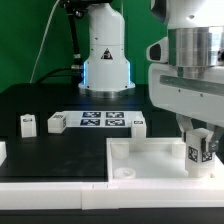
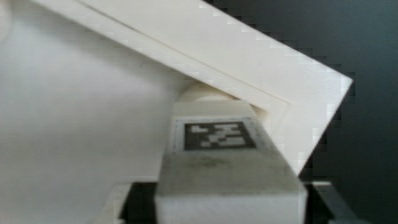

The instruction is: Assemble one leg

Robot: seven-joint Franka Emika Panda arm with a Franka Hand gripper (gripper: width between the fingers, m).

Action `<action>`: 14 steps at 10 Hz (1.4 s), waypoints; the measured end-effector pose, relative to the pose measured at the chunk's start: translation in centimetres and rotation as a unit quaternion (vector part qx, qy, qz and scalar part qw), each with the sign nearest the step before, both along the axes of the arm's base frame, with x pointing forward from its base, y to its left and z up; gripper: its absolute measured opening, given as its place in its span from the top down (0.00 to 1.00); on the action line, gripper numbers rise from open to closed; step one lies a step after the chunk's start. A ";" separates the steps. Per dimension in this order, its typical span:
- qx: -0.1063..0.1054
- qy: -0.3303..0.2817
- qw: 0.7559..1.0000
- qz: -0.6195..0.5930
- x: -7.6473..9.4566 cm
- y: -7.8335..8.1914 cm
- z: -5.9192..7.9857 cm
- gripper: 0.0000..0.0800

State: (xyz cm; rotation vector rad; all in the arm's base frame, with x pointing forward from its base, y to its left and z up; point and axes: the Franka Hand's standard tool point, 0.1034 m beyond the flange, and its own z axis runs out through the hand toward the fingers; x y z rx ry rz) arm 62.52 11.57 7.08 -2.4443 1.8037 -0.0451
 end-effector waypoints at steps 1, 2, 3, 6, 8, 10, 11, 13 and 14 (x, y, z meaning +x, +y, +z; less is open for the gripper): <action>0.011 0.004 0.998 -0.054 0.0 0.0 0.0 0.64; 0.028 0.011 0.990 -0.136 -0.1 0.1 0.0 0.64; 0.043 0.017 0.977 -0.207 -0.1 0.2 -0.1 0.64; 0.058 0.027 0.940 -0.336 0.0 0.0 -0.1 0.64; 0.056 0.027 0.930 -0.362 0.0 -0.1 0.0 0.63; 0.054 0.024 0.927 -0.371 0.0 -0.3 0.0 0.63; 0.053 0.024 0.925 -0.375 0.0 -0.4 0.0 0.63; 0.051 0.022 0.933 -0.355 0.0 -0.4 0.0 0.63; 0.051 0.022 0.933 -0.355 -0.1 -0.4 0.0 0.43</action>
Offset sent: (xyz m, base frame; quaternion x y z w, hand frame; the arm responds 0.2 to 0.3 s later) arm 0.0013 -0.0039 -0.0039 -0.0082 -0.0153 0.2604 0.9653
